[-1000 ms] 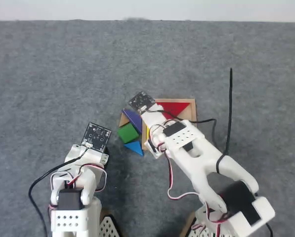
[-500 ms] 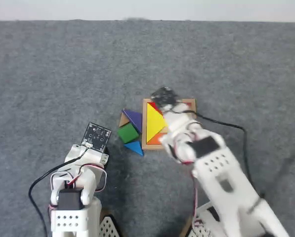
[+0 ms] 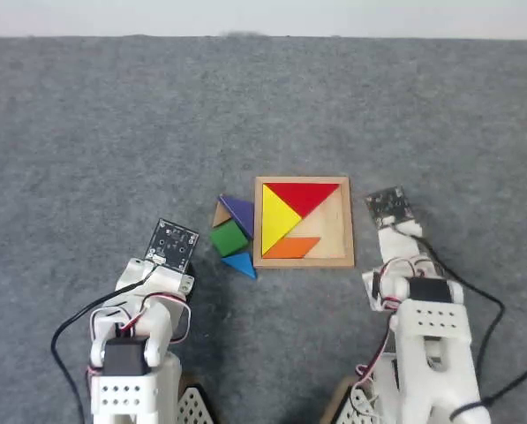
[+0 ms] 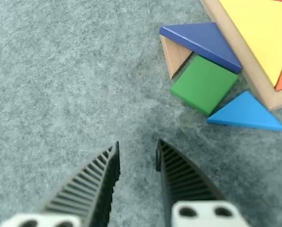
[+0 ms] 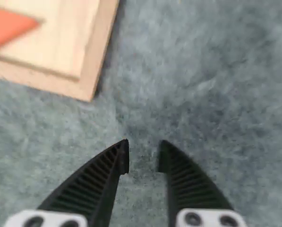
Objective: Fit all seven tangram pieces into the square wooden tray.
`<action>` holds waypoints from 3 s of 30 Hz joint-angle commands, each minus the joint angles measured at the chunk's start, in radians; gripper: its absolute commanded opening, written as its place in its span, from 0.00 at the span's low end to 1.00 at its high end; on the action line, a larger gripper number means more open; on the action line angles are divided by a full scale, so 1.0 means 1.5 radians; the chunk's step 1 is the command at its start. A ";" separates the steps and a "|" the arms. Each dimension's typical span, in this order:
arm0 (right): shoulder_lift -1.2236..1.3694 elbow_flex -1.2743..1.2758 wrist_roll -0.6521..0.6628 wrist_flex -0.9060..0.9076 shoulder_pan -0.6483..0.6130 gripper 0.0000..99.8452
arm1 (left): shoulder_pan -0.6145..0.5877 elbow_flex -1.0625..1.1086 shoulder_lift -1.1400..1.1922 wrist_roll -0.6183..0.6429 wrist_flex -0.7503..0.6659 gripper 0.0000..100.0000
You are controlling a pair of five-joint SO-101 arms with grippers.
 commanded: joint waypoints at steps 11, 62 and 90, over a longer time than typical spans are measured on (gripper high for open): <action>-0.019 0.032 0.017 -0.068 0.008 0.16 | 0.004 -0.215 0.095 -0.007 -0.058 0.13; -0.021 0.040 0.017 -0.069 0.006 0.16 | 0.144 -1.011 1.440 0.280 -0.073 0.25; -0.021 0.042 0.017 -0.069 -0.015 0.16 | 0.206 -0.971 1.345 0.186 -0.030 0.14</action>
